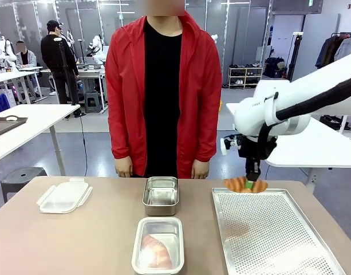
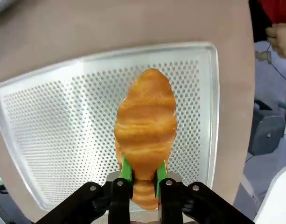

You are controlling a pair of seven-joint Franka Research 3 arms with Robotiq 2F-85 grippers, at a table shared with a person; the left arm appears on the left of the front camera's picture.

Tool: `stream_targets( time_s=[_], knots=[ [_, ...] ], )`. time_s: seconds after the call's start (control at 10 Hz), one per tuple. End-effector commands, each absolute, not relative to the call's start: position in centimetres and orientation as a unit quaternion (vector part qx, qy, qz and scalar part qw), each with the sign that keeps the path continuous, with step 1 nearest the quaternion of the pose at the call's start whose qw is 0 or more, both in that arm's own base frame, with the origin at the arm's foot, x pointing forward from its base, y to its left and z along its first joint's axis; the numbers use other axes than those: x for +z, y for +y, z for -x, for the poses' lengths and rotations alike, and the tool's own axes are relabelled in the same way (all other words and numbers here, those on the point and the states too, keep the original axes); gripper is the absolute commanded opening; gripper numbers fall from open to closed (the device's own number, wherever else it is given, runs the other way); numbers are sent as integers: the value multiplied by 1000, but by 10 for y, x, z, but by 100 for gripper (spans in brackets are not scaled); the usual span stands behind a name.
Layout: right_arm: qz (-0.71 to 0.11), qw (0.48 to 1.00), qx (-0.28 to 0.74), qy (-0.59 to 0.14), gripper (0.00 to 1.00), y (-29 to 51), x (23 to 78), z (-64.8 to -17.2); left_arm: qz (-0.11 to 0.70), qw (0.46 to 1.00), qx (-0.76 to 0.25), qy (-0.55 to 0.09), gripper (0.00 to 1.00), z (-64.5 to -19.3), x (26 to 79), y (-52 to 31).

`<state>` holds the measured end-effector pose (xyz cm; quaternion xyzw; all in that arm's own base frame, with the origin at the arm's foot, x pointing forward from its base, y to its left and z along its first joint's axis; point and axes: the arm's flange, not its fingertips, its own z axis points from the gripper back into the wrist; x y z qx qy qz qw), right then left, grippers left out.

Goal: Place the bread into the airtight container.
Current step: Pick up a Butter Roll and place it into an empty Airtight Container.

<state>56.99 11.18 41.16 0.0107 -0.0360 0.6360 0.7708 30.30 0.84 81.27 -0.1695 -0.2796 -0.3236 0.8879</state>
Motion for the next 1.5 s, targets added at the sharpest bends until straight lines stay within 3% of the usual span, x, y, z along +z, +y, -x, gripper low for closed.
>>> stream_targets(
  time_s=[0.0,0.7,1.4],
  knots=[
    [-2,774,632,-40,23,159,426,-566,170,886,-329,-278,100,-302,815,8],
    [56,762,642,-65,23,374,401,-568,170,886,-329,-278,100,-302,815,8],
    [45,753,652,-72,23,388,387,-560,170,886,-329,-278,100,-302,815,8]
  ],
)
